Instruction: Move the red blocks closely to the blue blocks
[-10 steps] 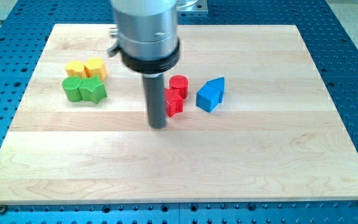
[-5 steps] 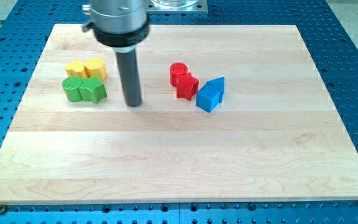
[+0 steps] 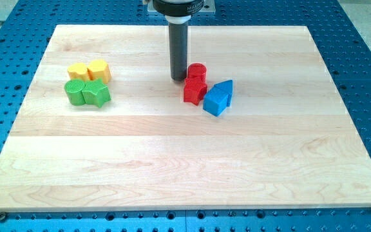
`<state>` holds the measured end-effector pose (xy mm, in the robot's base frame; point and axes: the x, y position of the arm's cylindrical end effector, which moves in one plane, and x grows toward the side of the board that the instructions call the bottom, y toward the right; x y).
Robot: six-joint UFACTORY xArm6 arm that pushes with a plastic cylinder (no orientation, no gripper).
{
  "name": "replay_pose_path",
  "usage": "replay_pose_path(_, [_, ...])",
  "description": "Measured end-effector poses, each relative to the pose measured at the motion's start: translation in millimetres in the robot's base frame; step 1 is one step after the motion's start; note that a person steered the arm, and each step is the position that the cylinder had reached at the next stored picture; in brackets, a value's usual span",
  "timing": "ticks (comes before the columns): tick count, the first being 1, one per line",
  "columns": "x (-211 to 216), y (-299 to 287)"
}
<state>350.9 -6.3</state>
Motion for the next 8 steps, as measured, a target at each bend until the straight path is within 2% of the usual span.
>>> replay_pose_path(1, [-24, 11])
replay_pose_path(3, [-7, 17])
replay_pose_path(8, [-4, 32])
